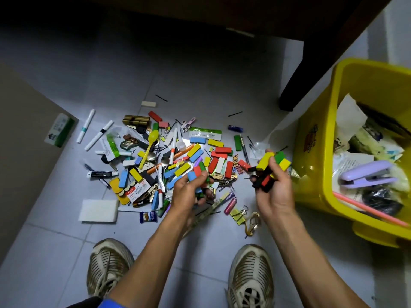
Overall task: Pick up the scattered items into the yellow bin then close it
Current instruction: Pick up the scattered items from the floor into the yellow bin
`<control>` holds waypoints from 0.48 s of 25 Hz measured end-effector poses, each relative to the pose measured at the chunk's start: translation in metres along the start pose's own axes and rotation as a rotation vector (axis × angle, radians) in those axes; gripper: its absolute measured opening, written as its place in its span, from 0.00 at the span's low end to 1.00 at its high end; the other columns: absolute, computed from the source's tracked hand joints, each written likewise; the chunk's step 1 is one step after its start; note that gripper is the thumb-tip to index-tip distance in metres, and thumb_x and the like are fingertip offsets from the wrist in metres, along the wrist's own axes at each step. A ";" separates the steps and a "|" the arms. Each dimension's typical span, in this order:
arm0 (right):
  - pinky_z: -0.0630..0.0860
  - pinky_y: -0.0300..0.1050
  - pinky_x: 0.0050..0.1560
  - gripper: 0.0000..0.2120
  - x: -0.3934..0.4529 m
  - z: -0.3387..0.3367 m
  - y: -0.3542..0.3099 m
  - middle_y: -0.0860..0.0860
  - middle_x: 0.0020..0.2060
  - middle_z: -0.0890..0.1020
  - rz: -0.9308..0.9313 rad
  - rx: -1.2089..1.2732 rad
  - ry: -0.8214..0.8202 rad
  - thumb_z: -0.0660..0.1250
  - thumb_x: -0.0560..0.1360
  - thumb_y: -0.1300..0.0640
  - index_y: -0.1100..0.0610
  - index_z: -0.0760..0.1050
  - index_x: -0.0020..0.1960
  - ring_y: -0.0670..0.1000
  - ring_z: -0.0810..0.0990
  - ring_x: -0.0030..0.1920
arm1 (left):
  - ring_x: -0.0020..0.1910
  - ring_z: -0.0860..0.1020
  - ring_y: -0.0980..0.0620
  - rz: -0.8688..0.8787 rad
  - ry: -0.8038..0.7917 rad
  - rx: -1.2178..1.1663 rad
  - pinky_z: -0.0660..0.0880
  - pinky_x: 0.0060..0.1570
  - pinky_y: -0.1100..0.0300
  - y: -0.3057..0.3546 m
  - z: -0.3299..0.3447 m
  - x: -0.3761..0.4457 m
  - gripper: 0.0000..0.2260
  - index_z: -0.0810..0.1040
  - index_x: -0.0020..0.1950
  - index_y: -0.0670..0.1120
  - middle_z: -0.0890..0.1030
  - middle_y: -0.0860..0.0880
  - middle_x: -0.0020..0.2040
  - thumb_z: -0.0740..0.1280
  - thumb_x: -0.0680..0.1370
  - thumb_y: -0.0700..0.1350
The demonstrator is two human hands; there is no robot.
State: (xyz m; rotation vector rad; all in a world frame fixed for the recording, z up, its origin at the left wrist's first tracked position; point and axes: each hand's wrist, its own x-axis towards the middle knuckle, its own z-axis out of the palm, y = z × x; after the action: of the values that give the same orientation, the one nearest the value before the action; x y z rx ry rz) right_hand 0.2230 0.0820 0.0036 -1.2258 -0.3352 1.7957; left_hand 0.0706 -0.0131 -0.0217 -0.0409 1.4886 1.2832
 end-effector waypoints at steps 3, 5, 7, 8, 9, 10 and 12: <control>0.74 0.49 0.44 0.11 -0.021 0.018 -0.033 0.51 0.36 0.79 0.068 0.150 -0.147 0.68 0.71 0.55 0.56 0.81 0.52 0.50 0.79 0.36 | 0.28 0.76 0.52 -0.014 -0.159 -0.159 0.64 0.18 0.66 0.025 0.042 -0.020 0.05 0.75 0.45 0.41 0.82 0.42 0.40 0.66 0.77 0.43; 0.74 0.46 0.39 0.12 -0.037 0.020 -0.064 0.52 0.37 0.79 0.051 0.233 -0.165 0.67 0.71 0.54 0.55 0.81 0.53 0.50 0.78 0.36 | 0.27 0.74 0.52 -0.007 -0.262 -0.118 0.62 0.18 0.66 0.040 0.093 -0.041 0.06 0.74 0.42 0.42 0.81 0.41 0.37 0.63 0.77 0.43; 0.72 0.48 0.40 0.11 -0.048 0.007 -0.106 0.55 0.40 0.78 0.004 0.290 -0.115 0.65 0.73 0.54 0.56 0.78 0.54 0.55 0.77 0.38 | 0.26 0.74 0.52 0.023 -0.329 -0.054 0.60 0.20 0.66 0.050 0.154 -0.063 0.07 0.73 0.41 0.42 0.80 0.43 0.33 0.62 0.77 0.44; 0.72 0.48 0.40 0.09 -0.052 -0.002 -0.126 0.56 0.40 0.77 -0.021 0.291 -0.072 0.64 0.75 0.55 0.57 0.77 0.53 0.56 0.77 0.38 | 0.26 0.74 0.51 0.038 -0.344 -0.022 0.61 0.21 0.66 0.052 0.182 -0.072 0.06 0.73 0.41 0.43 0.78 0.45 0.32 0.63 0.76 0.44; 0.74 0.47 0.39 0.08 -0.055 -0.013 -0.145 0.57 0.40 0.78 -0.052 0.274 -0.023 0.62 0.76 0.56 0.57 0.77 0.52 0.56 0.78 0.37 | 0.26 0.74 0.51 0.047 -0.351 0.019 0.62 0.23 0.65 0.053 0.209 -0.080 0.05 0.74 0.41 0.44 0.77 0.45 0.32 0.63 0.76 0.44; 0.75 0.46 0.39 0.08 -0.058 -0.025 -0.164 0.58 0.43 0.79 -0.086 0.232 0.035 0.62 0.77 0.57 0.58 0.77 0.52 0.55 0.79 0.37 | 0.27 0.74 0.51 0.047 -0.355 0.074 0.64 0.25 0.63 0.052 0.235 -0.089 0.04 0.75 0.42 0.45 0.76 0.45 0.33 0.64 0.75 0.44; 0.75 0.45 0.38 0.10 -0.061 -0.049 -0.191 0.59 0.47 0.80 -0.124 0.104 0.124 0.62 0.78 0.56 0.59 0.77 0.55 0.54 0.80 0.39 | 0.29 0.73 0.49 0.007 -0.370 0.191 0.67 0.27 0.62 0.045 0.272 -0.101 0.04 0.78 0.47 0.44 0.77 0.42 0.38 0.65 0.76 0.44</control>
State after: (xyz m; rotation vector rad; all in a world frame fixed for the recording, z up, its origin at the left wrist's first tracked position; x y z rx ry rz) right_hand 0.3707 0.1263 0.1409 -1.2104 -0.2378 1.6038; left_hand 0.2664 0.1385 0.1368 0.3116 1.2819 1.0794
